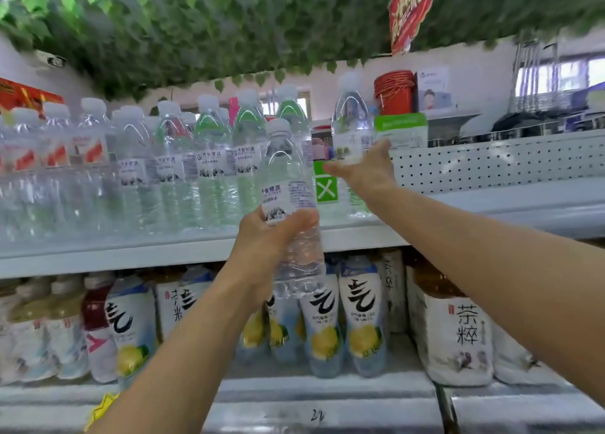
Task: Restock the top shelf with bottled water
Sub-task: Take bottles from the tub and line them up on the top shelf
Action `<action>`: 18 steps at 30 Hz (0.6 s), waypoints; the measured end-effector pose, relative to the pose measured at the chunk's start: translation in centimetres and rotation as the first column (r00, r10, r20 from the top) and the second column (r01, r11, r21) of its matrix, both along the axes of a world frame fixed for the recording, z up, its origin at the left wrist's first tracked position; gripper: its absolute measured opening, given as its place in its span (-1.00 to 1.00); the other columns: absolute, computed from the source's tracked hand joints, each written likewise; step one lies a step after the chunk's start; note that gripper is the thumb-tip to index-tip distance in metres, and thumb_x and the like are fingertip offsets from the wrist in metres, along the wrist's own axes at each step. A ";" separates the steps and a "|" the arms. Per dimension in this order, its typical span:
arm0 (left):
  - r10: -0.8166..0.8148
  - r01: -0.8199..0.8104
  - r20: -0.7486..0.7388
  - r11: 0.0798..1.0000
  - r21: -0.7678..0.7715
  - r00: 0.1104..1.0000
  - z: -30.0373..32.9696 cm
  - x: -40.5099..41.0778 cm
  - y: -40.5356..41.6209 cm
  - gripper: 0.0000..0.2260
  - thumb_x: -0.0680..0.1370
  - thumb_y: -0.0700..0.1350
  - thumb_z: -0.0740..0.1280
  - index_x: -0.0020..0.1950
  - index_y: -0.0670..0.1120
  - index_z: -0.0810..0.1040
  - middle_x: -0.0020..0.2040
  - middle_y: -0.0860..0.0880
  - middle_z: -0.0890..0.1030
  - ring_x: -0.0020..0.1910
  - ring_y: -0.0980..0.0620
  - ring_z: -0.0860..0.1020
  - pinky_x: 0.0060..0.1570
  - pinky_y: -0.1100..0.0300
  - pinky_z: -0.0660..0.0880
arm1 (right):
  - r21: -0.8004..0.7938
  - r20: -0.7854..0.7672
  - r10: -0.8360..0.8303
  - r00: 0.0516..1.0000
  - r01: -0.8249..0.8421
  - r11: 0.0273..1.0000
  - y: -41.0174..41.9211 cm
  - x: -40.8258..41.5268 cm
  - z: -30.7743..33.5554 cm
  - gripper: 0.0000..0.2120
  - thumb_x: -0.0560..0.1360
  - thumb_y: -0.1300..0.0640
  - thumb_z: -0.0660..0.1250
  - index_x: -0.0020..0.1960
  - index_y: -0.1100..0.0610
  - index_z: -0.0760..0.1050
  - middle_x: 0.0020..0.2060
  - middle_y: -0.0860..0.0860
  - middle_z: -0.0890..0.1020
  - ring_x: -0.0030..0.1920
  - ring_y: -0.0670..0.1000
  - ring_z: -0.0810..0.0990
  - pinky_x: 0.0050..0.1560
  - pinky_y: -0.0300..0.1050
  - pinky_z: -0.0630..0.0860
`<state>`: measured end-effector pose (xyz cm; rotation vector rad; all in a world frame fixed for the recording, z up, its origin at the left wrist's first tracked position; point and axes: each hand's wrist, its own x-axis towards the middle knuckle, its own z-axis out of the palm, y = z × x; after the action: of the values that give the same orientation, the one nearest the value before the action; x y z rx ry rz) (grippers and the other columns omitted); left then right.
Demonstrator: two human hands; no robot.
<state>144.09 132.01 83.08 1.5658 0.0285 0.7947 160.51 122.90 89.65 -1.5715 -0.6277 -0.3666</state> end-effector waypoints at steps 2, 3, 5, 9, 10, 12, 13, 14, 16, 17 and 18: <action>-0.011 0.012 -0.006 1.000 0.011 1.000 0.0 0.2 0.4 -0.80 0.43 -0.13 0.50 0.03 -0.08 0.62 -0.23 0.00 0.69 -0.25 0.01 0.66 -0.20 0.10 0.59 | -0.030 -0.016 0.042 0.999 -0.042 0.999 0.1 0.5 0.1 -0.26 0.42 0.10 0.53 0.39 0.22 0.12 0.10 -0.01 0.42 0.06 -0.05 0.41 0.05 -0.24 0.28; -0.016 0.016 -0.009 1.000 0.012 1.000 0.0 0.2 0.6 -0.79 0.43 -0.13 0.51 0.03 -0.08 0.62 -0.23 0.00 0.69 -0.24 0.00 0.66 -0.18 0.09 0.59 | -0.048 -0.042 0.082 0.996 -0.084 0.995 -0.2 0.7 0.1 -0.30 0.44 0.17 0.48 0.40 0.21 0.13 0.05 -0.05 0.44 0.01 -0.08 0.42 0.05 -0.25 0.30; -0.028 0.028 -0.003 0.999 0.016 1.000 0.1 0.2 0.7 -0.77 0.42 -0.12 0.51 0.05 -0.10 0.62 -0.21 -0.01 0.70 -0.24 0.01 0.67 -0.22 0.14 0.60 | -0.111 -0.079 0.145 0.986 -0.153 0.982 -0.9 1.4 0.0 -0.34 0.38 0.26 0.42 0.40 0.19 0.22 0.03 -0.01 0.54 0.02 -0.05 0.50 0.10 -0.18 0.39; -0.012 0.011 0.023 0.997 0.075 1.000 1.4 0.8 0.5 -0.74 0.43 -0.13 0.50 0.09 -0.10 0.63 -0.20 0.04 0.71 -0.23 0.11 0.67 -0.24 0.24 0.57 | -0.245 -0.054 0.146 0.988 -0.155 0.957 -1.6 2.2 -0.7 -0.20 0.24 0.11 0.61 0.40 0.10 0.33 0.09 0.00 0.64 0.12 0.04 0.59 0.26 0.00 0.44; -0.005 0.002 0.033 0.996 0.086 0.999 1.8 1.1 0.5 -0.75 0.43 -0.13 0.50 0.09 -0.10 0.63 -0.22 0.07 0.71 -0.25 0.16 0.67 -0.29 0.32 0.55 | -0.237 -0.047 0.125 0.991 -0.132 0.962 -1.2 2.2 -0.9 -0.07 0.18 0.05 0.66 0.43 0.08 0.28 0.13 0.00 0.62 0.15 0.05 0.58 0.29 0.03 0.42; 0.014 -0.019 0.050 0.995 0.097 0.999 2.4 1.6 0.3 -0.74 0.43 -0.11 0.51 0.09 -0.09 0.63 -0.24 0.11 0.70 -0.29 0.25 0.65 -0.42 0.45 0.48 | -0.227 -0.015 0.064 0.998 -0.065 0.972 -0.6 1.9 -1.3 0.15 0.03 -0.11 0.70 0.47 0.07 0.19 0.18 0.01 0.59 0.20 0.09 0.57 0.33 0.11 0.42; 0.028 -0.033 0.051 0.994 0.100 0.998 2.5 1.7 0.2 -0.72 0.42 -0.09 0.51 0.11 -0.09 0.63 -0.21 0.10 0.71 -0.28 0.25 0.65 -0.43 0.47 0.46 | -0.243 0.003 0.032 0.999 -0.030 0.969 -0.4 1.8 -1.4 0.26 -0.08 -0.26 0.67 0.47 0.07 0.18 0.20 0.02 0.58 0.22 0.10 0.56 0.33 0.15 0.43; 0.040 -0.045 0.049 0.994 0.103 0.998 2.5 2.0 0.3 -0.69 0.41 -0.08 0.52 0.13 -0.10 0.62 -0.17 0.08 0.71 -0.24 0.24 0.66 -0.38 0.45 0.49 | -0.274 0.016 0.017 1.000 -0.012 0.962 -0.4 1.7 -1.5 0.35 -0.19 -0.41 0.59 0.47 0.07 0.19 0.23 0.02 0.57 0.25 0.10 0.54 0.32 0.18 0.44; 0.052 -0.055 0.042 0.995 0.084 0.998 2.4 2.2 0.4 -0.63 0.40 -0.06 0.53 0.17 -0.12 0.61 -0.10 0.02 0.72 -0.15 0.14 0.68 -0.17 0.27 0.55 | -0.313 -0.020 0.081 0.997 -0.083 0.946 -1.3 1.5 -1.2 0.32 -0.16 -0.48 0.51 0.48 0.04 0.23 0.29 0.01 0.54 0.29 0.09 0.50 0.33 0.20 0.42; 0.053 -0.055 0.039 0.996 0.066 0.998 2.4 2.3 0.5 -0.60 0.39 -0.05 0.54 0.18 -0.12 0.61 -0.10 0.02 0.72 -0.13 0.09 0.69 -0.08 0.17 0.55 | -0.307 -0.057 0.127 0.990 -0.138 0.942 -2.0 1.2 -1.0 0.14 0.00 -0.39 0.51 0.46 0.03 0.28 0.29 0.00 0.54 0.27 0.08 0.50 0.31 0.17 0.43; 0.056 -0.058 0.039 0.997 0.054 0.998 2.4 2.3 0.6 -0.57 0.37 -0.03 0.56 0.18 -0.12 0.61 -0.12 0.02 0.72 -0.12 0.07 0.69 -0.03 0.11 0.55 | -0.304 -0.081 0.169 0.982 -0.186 0.934 -2.8 1.0 -0.8 -0.08 0.16 -0.27 0.48 0.43 0.03 0.33 0.29 0.00 0.54 0.24 0.06 0.51 0.25 0.11 0.47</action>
<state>146.40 132.59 85.45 1.6075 0.0244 0.8753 161.49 120.08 88.80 -1.7999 -0.8091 -0.0902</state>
